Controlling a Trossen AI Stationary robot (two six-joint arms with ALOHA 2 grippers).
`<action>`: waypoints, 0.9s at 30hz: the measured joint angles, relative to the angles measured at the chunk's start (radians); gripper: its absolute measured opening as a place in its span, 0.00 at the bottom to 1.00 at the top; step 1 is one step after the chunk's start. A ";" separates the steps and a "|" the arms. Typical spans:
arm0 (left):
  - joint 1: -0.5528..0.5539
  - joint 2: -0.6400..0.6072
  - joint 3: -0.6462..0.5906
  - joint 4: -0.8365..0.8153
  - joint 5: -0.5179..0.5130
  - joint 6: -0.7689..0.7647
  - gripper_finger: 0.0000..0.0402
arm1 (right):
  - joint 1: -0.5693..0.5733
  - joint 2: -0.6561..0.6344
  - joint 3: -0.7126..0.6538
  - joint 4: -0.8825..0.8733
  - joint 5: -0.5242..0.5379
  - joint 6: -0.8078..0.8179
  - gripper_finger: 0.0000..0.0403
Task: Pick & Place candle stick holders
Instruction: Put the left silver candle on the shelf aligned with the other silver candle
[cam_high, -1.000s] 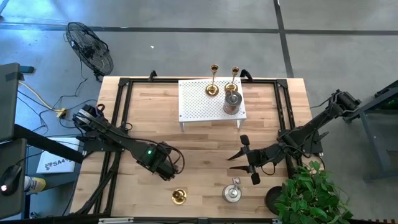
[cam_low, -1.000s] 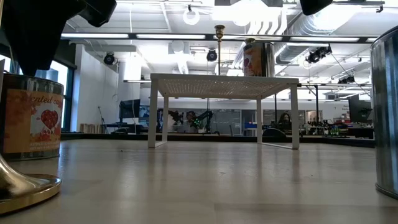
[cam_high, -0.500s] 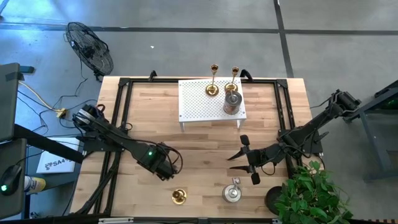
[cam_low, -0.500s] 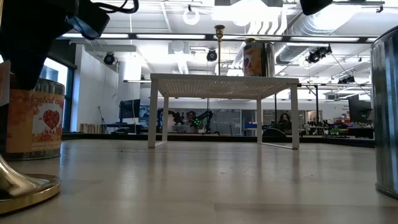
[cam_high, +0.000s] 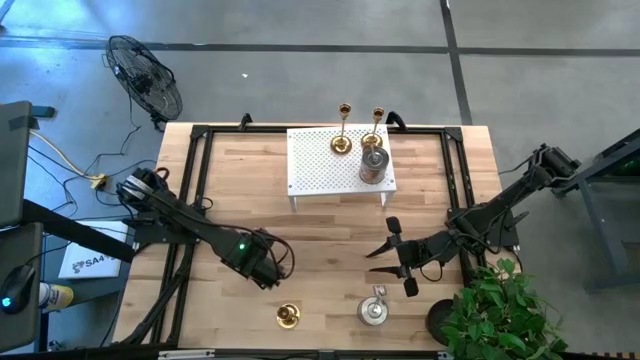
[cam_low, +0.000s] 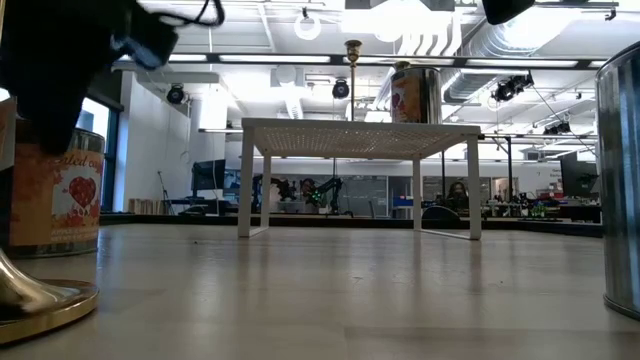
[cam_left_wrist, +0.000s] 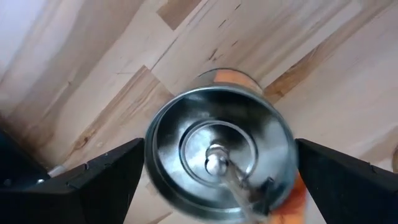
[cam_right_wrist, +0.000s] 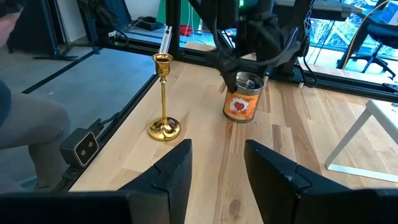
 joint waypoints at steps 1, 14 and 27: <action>0.000 0.000 -0.017 0.016 0.007 0.000 0.99 | 0.000 0.000 0.000 0.000 0.000 0.000 0.35; 0.000 0.000 -0.083 0.130 0.018 0.004 0.87 | 0.000 0.000 0.000 0.000 0.000 0.000 0.35; 0.000 0.000 -0.083 0.155 0.012 -0.002 0.87 | 0.000 0.000 0.000 0.000 0.000 0.000 0.35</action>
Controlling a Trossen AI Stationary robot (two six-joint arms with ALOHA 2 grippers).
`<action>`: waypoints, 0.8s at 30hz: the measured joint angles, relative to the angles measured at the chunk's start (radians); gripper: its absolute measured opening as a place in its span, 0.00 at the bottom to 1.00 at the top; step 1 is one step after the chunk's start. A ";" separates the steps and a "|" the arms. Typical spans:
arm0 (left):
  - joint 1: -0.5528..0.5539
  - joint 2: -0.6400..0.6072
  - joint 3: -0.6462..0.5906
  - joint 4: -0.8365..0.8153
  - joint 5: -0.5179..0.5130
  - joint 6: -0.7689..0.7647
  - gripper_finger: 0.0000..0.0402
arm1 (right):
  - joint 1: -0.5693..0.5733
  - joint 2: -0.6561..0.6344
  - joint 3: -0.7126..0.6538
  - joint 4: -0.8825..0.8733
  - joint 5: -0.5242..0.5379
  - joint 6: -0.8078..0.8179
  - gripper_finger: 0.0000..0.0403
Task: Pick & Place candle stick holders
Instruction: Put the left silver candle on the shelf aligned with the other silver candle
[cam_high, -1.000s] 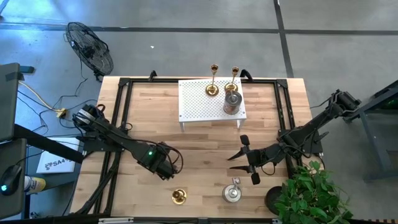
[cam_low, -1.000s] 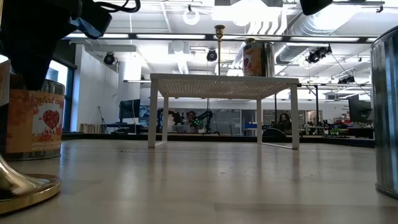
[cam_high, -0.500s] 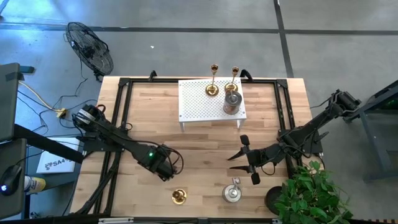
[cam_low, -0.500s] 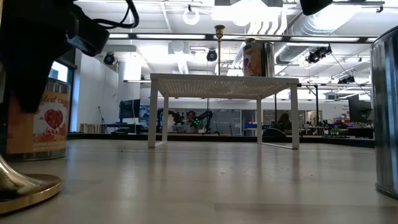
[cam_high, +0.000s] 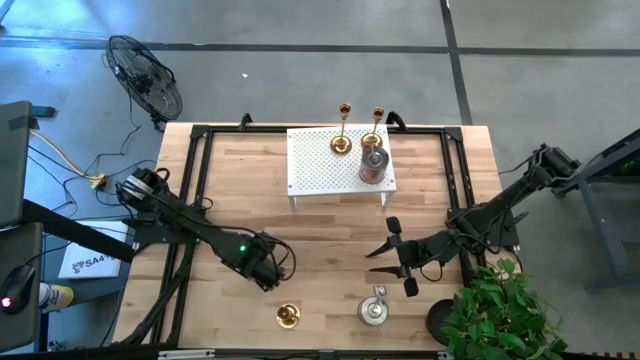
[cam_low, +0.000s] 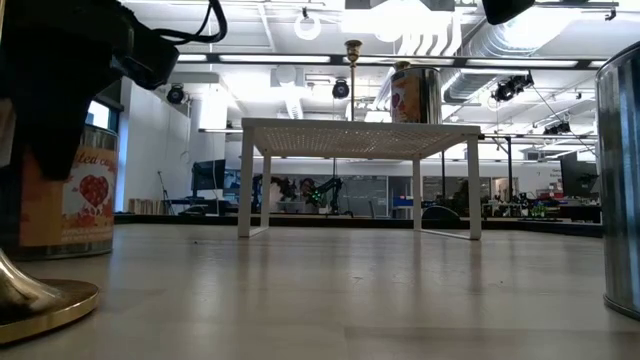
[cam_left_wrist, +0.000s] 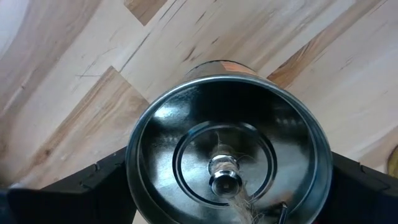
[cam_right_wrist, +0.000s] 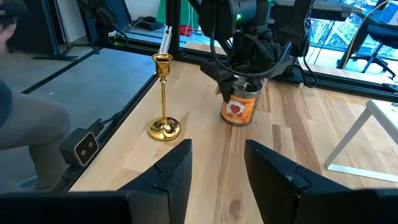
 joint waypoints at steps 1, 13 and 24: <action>0.000 0.000 0.000 0.005 0.002 -0.005 0.87 | 0.000 0.000 0.000 0.000 0.000 0.000 0.35; 0.000 0.000 0.001 0.015 0.041 -0.032 0.87 | 0.000 0.000 0.000 0.000 0.000 0.000 0.35; 0.000 -0.002 0.002 0.043 0.057 0.036 0.87 | 0.000 0.000 0.000 0.000 0.000 0.000 0.35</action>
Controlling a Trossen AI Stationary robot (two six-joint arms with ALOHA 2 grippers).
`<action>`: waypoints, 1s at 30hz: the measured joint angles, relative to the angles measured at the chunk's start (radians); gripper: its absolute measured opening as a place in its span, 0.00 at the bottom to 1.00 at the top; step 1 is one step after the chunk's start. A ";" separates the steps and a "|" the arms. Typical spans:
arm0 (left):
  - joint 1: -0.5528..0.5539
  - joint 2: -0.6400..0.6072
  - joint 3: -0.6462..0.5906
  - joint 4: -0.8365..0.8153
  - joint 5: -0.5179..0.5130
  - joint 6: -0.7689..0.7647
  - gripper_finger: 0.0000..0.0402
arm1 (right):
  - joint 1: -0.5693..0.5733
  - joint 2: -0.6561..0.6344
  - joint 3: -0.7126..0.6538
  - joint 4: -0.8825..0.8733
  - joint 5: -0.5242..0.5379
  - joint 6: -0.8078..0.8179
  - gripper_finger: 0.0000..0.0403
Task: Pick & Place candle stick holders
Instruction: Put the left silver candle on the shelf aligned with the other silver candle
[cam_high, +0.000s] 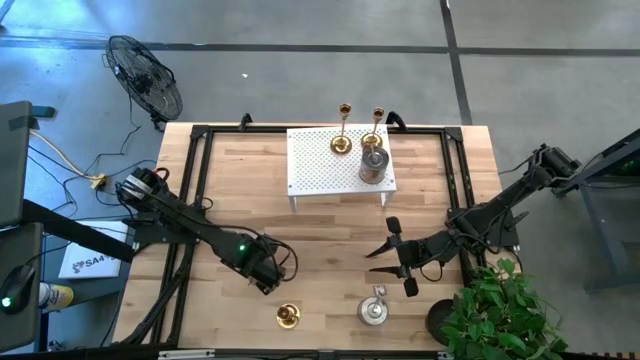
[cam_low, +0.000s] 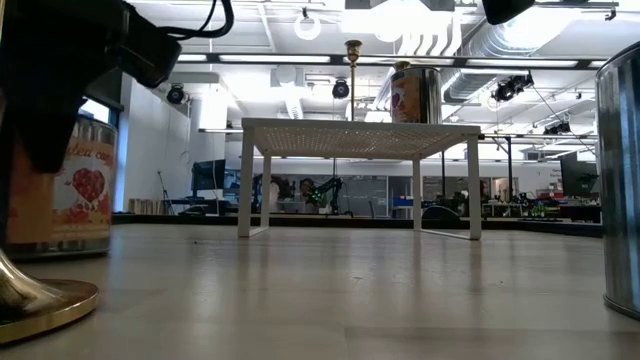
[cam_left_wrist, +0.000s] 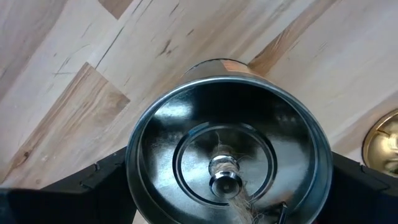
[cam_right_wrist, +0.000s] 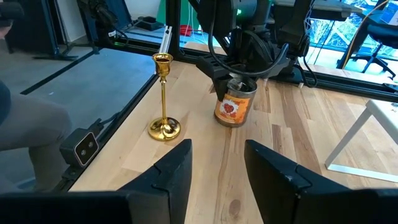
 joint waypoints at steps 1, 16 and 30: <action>0.000 0.000 0.000 0.001 -0.003 0.000 0.87 | 0.000 0.000 0.000 0.000 0.000 0.000 0.35; -0.001 -0.004 0.070 -0.083 -0.090 0.047 0.87 | 0.000 0.000 0.000 0.000 0.000 0.000 0.35; -0.001 -0.006 0.524 -0.423 -0.320 0.122 0.87 | 0.000 0.000 0.000 0.000 0.000 0.000 0.35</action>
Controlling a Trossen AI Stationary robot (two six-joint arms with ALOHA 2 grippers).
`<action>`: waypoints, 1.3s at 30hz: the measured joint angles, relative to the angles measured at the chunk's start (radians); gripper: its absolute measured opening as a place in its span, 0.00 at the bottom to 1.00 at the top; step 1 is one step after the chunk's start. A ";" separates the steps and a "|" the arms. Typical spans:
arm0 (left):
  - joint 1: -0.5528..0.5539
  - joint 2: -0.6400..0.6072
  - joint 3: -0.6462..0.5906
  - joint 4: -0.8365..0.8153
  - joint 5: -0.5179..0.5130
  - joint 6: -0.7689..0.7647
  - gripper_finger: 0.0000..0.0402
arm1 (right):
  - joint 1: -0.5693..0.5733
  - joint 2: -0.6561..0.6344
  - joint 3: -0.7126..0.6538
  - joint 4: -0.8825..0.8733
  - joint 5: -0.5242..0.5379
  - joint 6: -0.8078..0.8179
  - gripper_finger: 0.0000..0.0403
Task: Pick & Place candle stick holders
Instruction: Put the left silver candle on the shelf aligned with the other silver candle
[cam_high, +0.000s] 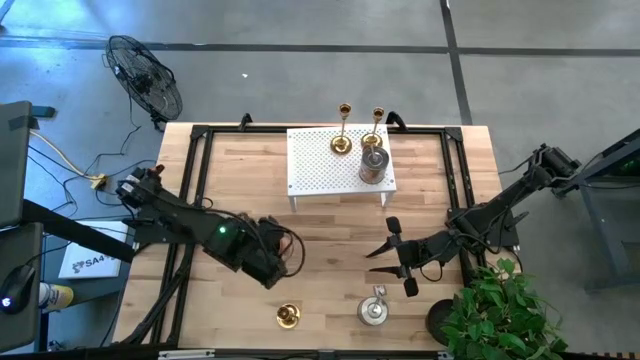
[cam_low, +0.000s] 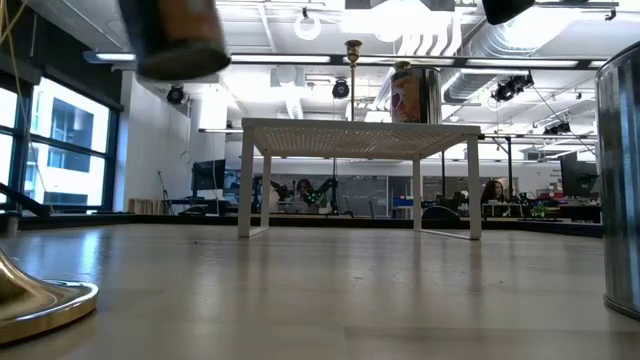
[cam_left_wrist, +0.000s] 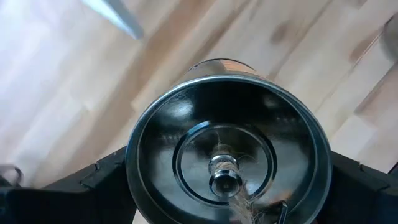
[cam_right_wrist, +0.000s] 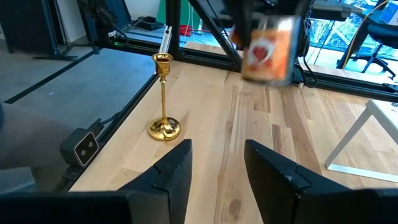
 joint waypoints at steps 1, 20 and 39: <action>0.000 -0.001 0.022 -0.011 -0.023 0.016 0.87 | 0.000 0.000 0.000 0.000 0.000 0.000 0.35; 0.063 0.000 0.153 0.070 -0.245 0.488 0.87 | 0.000 0.000 0.000 0.056 0.045 -0.117 0.35; 0.172 0.018 0.149 0.191 -0.176 0.659 0.87 | -0.001 0.000 0.000 0.173 0.032 0.270 0.35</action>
